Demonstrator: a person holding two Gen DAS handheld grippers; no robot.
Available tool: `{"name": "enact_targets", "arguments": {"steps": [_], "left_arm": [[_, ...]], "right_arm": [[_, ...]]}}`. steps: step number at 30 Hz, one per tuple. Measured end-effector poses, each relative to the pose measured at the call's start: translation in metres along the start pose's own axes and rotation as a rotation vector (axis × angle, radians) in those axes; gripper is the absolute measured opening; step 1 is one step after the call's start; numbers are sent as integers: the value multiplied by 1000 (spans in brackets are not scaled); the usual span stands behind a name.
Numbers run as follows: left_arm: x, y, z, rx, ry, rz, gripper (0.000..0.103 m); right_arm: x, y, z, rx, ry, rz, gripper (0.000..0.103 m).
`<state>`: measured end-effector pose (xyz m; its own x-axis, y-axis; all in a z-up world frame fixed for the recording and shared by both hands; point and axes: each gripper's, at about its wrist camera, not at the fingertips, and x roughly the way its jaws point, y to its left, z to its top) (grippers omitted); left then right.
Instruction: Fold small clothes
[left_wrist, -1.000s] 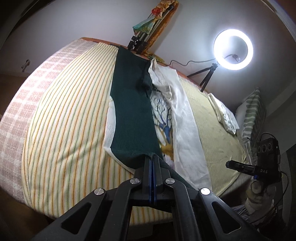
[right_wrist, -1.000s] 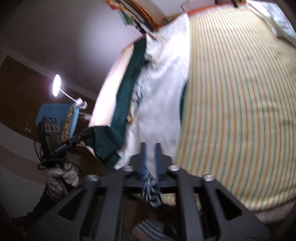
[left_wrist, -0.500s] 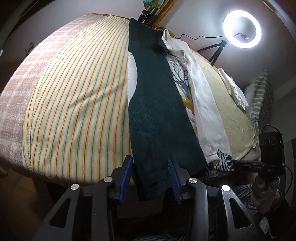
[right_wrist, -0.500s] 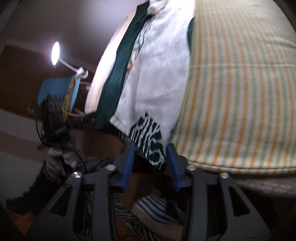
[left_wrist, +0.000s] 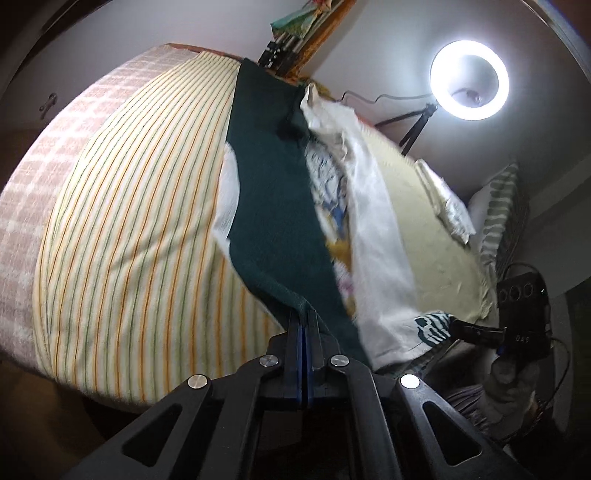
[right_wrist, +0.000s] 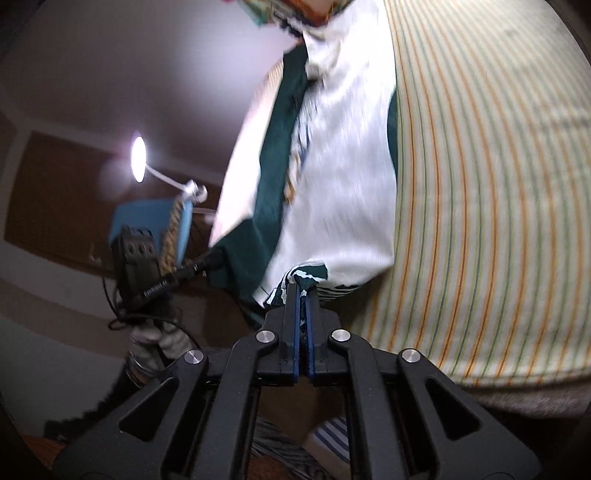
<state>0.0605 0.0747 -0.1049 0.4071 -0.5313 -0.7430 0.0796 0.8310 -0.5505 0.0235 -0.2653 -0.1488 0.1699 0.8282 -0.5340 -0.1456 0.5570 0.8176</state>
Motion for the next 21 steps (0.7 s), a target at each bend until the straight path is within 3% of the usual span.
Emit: {"name": "enact_targets", "arguments": {"steps": [8,21], "left_arm": [[-2,-11,52,-9,-73,-14,0],[53,20,132,-94,-88,62,0]], "right_arm": [[-9,8,53,-13,-96,-5,4],[19,-17,142,28,-148,-71,4]]}}
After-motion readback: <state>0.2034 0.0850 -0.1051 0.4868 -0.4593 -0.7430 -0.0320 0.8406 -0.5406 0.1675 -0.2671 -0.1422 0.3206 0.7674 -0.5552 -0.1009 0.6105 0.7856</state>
